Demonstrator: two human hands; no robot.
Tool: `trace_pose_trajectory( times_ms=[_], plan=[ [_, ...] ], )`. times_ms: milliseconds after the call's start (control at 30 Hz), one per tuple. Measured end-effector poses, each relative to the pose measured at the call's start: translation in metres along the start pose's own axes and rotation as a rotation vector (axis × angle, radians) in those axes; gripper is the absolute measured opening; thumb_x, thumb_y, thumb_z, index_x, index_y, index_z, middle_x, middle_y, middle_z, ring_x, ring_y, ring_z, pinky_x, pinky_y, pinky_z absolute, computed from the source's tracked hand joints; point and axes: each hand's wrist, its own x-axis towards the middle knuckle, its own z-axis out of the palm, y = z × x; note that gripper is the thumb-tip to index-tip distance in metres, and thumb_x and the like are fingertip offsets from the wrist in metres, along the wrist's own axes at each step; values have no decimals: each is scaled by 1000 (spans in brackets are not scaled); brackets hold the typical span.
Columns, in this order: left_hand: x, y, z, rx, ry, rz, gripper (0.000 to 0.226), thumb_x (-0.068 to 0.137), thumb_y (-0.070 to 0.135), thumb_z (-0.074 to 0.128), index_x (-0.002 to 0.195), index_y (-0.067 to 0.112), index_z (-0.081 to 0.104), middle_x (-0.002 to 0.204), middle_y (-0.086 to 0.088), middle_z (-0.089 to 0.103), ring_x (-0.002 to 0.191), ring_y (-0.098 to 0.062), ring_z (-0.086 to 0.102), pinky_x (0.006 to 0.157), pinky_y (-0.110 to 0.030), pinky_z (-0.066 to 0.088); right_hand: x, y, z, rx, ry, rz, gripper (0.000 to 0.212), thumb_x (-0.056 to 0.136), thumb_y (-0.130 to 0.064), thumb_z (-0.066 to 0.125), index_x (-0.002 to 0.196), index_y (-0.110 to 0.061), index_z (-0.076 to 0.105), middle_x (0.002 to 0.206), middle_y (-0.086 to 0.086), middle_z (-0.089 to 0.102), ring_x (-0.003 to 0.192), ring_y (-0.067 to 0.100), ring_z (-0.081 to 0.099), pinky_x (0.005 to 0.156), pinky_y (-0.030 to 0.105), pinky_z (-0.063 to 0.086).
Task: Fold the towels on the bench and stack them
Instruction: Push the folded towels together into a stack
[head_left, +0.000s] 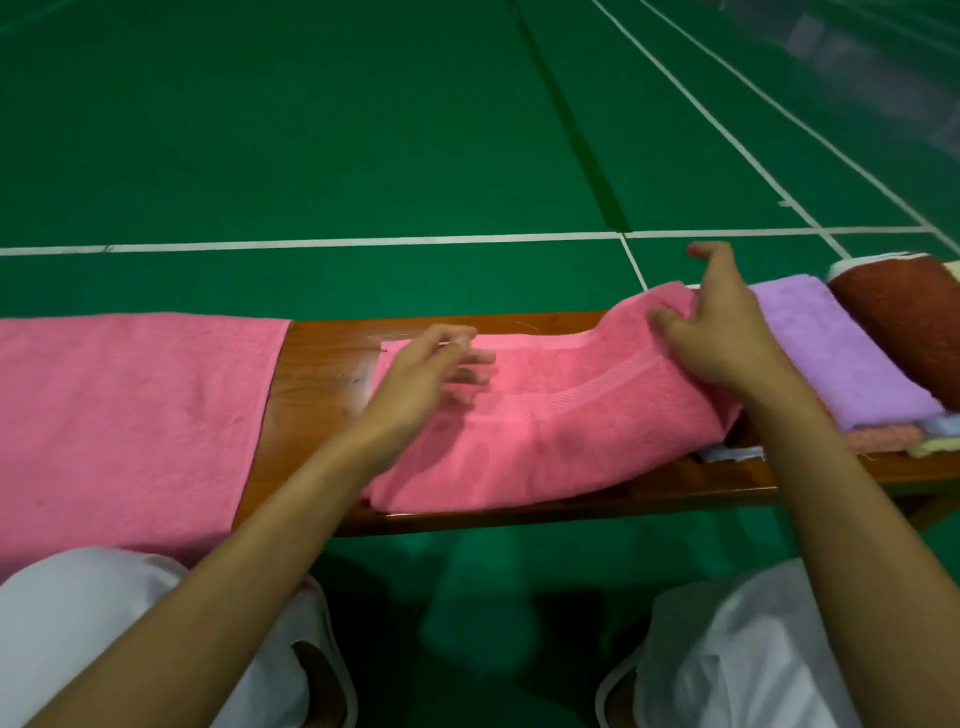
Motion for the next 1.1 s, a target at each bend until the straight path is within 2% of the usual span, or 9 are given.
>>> trace_pose_trajectory(
  times_ms=[167, 300, 400, 500, 667, 733, 833, 967, 1100],
  plan=[
    [-7, -10, -49, -401, -65, -319, 41, 109, 27, 40, 143, 5, 46, 123, -20, 72, 116, -41, 68, 85, -34, 63, 0, -17, 3, 6, -12, 3, 64, 96, -9, 59, 154, -13, 31, 126, 13, 54, 118, 28, 52, 103, 37, 39],
    [-14, -20, -67, -608, -145, -381, 54, 105, 40, 41, 146, 5, 45, 134, -24, 65, 125, -40, 63, 98, -41, 55, -13, -54, 33, 82, -41, -49, 62, 98, -10, 55, 155, -16, 31, 145, 16, 50, 129, 30, 53, 108, 36, 42],
    [-16, -24, -71, -662, -184, -407, 60, 106, 52, 36, 144, 7, 49, 134, -23, 66, 125, -38, 64, 103, -46, 53, -31, -90, 64, 226, -235, -151, 67, 101, -31, 60, 157, -24, 23, 118, 11, 68, 84, 18, 70, 71, 27, 57],
    [-17, -19, -69, -539, -147, -409, 50, 104, 55, 42, 124, 12, 57, 97, -6, 75, 86, -22, 75, 73, -32, 63, -43, -111, 86, 437, -420, -213, 70, 103, -22, 58, 158, -34, 17, 125, 6, 67, 61, 25, 74, 56, 35, 58],
    [-19, -20, -49, -239, 106, -314, 29, 89, 22, 78, 114, 8, 70, 87, -1, 76, 68, -11, 70, 53, -21, 52, -24, -84, 90, 274, -87, -126, 57, 90, -25, 60, 143, -25, 37, 101, -1, 74, 76, 27, 76, 74, 46, 61],
    [-19, -23, -39, -133, 232, -314, 24, 83, 16, 84, 104, 10, 75, 87, -1, 76, 74, -15, 69, 56, -24, 48, -14, -59, 91, 50, -54, 40, 66, 77, -46, 58, 135, -20, 40, 104, 4, 74, 100, 34, 71, 90, 51, 56],
    [-20, -16, -29, -139, 283, -319, 10, 92, 14, 72, 102, 13, 75, 94, -4, 72, 82, -20, 64, 66, -31, 46, -1, -17, 106, 57, -171, 200, 81, 55, -69, 64, 119, -24, 43, 111, 12, 69, 104, 37, 69, 86, 56, 58],
    [-21, -9, -34, -169, 269, -255, 25, 98, 4, 55, 119, 14, 62, 110, -4, 65, 96, -23, 60, 79, -39, 49, -12, -21, 113, 161, -165, 221, 76, 48, -53, 91, 112, -24, 61, 101, 4, 73, 91, 25, 72, 80, 53, 62],
    [-24, -19, -48, 122, 290, -192, 22, 97, 3, 51, 112, 19, 55, 114, 2, 61, 111, -24, 61, 95, -49, 53, -24, -33, 114, 212, -115, 190, 60, 60, -39, 98, 108, -23, 66, 88, -1, 75, 84, 19, 73, 81, 51, 62]
  ],
)
